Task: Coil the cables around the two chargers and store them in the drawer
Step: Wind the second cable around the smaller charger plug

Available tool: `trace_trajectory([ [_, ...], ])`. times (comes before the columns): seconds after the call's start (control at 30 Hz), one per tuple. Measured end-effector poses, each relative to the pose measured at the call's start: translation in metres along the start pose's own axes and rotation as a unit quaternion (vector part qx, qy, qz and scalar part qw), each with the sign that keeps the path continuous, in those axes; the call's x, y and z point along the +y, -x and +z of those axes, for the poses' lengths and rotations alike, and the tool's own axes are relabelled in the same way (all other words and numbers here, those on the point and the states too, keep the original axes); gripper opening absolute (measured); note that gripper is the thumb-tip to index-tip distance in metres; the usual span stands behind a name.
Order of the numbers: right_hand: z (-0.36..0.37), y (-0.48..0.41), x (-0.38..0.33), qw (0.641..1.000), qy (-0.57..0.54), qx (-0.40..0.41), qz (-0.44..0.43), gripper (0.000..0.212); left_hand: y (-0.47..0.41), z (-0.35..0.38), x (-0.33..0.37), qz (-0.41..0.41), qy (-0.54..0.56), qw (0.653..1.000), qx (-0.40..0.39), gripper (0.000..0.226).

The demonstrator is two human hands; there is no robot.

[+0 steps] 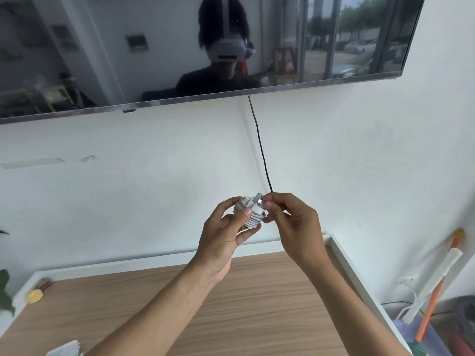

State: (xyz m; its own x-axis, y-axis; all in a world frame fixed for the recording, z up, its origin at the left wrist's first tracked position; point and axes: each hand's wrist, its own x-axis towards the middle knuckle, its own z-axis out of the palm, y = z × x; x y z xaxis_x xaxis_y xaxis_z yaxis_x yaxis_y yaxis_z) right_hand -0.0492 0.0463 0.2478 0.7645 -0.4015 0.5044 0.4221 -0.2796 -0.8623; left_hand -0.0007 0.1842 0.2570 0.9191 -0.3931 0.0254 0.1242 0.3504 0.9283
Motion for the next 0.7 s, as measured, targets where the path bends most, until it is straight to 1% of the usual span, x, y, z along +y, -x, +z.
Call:
trace_trajectory([
  [0.13, 0.000, 0.002, 0.001, 1.000, 0.009, 0.005, -0.010, 0.014, 0.000, -0.001, 0.000, 0.003, 0.019, 1.000, 0.003, 0.030],
  [0.23, -0.002, 0.003, 0.003, 0.999, 0.034, -0.017, -0.021, 0.014, -0.002, -0.003, 0.000, 0.007, 0.021, 1.000, 0.001, 0.031],
  [0.3, -0.005, 0.002, 0.003, 0.996, 0.064, -0.044, -0.034, 0.018, -0.003, -0.004, 0.001, 0.017, 0.004, 1.000, 0.001, 0.035],
  [0.37, -0.008, 0.000, 0.004, 0.995, 0.066, -0.060, -0.035, 0.020, -0.002, -0.006, 0.001, 0.024, -0.020, 1.000, -0.001, 0.043],
  [0.43, -0.012, -0.002, 0.003, 0.995, 0.069, -0.066, -0.036, 0.021, -0.001, -0.006, -0.001, 0.029, -0.037, 0.999, -0.010, 0.046],
  [0.5, -0.014, -0.005, 0.000, 0.996, 0.062, -0.066, -0.020, 0.022, -0.002, -0.007, -0.002, 0.038, -0.059, 0.997, -0.021, 0.044],
  [0.57, -0.018, -0.009, -0.004, 0.995, 0.058, -0.079, 0.003, 0.029, -0.003, -0.008, -0.001, 0.047, -0.087, 0.995, -0.029, 0.039],
  [0.7, -0.026, -0.015, -0.007, 0.987, 0.098, -0.129, 0.012, 0.038, -0.004, -0.011, 0.004, 0.046, -0.132, 0.989, -0.051, 0.032],
])
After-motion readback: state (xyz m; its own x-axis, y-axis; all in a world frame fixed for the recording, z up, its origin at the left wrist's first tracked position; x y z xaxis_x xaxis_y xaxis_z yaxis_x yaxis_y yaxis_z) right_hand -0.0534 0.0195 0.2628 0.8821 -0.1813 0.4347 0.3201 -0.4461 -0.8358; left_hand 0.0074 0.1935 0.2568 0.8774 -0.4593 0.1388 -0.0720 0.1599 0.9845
